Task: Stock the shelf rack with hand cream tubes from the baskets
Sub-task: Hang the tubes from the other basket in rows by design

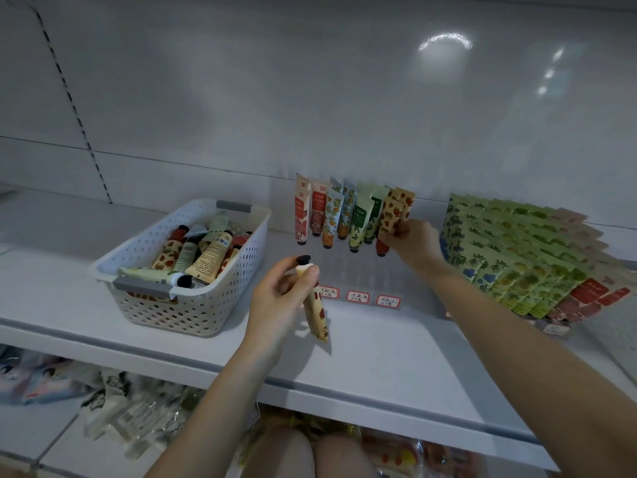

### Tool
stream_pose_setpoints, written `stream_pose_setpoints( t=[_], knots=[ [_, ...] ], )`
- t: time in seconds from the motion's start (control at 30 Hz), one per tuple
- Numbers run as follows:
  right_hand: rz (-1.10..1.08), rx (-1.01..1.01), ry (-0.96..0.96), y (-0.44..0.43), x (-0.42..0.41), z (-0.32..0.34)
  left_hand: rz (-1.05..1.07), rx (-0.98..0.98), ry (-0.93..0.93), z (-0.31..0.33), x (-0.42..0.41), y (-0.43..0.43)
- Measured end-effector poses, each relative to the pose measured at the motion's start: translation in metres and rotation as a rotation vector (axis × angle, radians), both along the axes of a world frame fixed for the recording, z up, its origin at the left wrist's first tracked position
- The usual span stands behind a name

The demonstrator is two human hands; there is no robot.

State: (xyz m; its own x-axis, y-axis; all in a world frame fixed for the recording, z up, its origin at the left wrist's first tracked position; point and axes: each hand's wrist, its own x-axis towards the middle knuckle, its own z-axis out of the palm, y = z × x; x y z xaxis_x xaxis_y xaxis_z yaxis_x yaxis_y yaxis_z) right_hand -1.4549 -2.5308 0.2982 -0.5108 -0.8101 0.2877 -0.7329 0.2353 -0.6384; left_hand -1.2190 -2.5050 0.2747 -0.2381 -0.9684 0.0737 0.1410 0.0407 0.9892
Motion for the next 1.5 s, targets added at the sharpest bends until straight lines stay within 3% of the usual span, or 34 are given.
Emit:
stream_pose_setpoints(
  t=[0.17, 0.3, 0.47, 0.57, 0.7, 0.97, 1.03, 1.17, 1.27, 1.33, 1.5],
  knots=[
    [0.008, -0.149, -0.115, 0.022, 0.003, 0.012, 0.01, 0.302, 0.385, 0.011, 0.0, -0.003],
    [0.125, -0.154, -0.456, 0.054, 0.018, 0.019, -0.04, 0.496, 0.642, 0.023, -0.004, 0.006],
    [0.382, -0.025, -0.774, 0.09, 0.049, 0.018, -0.081, 0.53, 0.7, 0.02, -0.024, 0.019],
    [0.392, -0.114, -0.93, 0.098, 0.058, 0.017, -0.027, 0.337, 0.534, 0.013, -0.034, 0.027],
    [0.336, -0.219, -1.025, 0.102, 0.059, 0.019, 0.03, -0.2, 0.026, 0.003, -0.039, 0.038],
    [0.253, -0.357, -1.126, 0.103, 0.061, 0.01, 0.023, -0.356, -0.107, -0.004, -0.05, 0.039],
    [0.215, -0.354, -1.022, 0.102, 0.058, 0.01, -0.009, -0.416, -0.258, -0.013, -0.051, 0.033],
    [0.065, -0.405, -0.649, 0.093, 0.039, 0.02, -0.1, -0.618, -0.896, -0.039, -0.042, 0.02],
    [-0.046, -0.373, -0.33, 0.074, 0.02, 0.03, -0.181, -0.667, -1.196, -0.055, -0.035, 0.012],
    [-0.109, -0.331, -0.222, 0.061, 0.01, 0.037, -0.225, -0.634, -1.278, -0.06, -0.034, 0.008],
    [-0.083, -0.29, -0.096, 0.043, -0.003, 0.041, -0.19, -0.616, -1.267, -0.065, -0.034, 0.006]
  ],
)
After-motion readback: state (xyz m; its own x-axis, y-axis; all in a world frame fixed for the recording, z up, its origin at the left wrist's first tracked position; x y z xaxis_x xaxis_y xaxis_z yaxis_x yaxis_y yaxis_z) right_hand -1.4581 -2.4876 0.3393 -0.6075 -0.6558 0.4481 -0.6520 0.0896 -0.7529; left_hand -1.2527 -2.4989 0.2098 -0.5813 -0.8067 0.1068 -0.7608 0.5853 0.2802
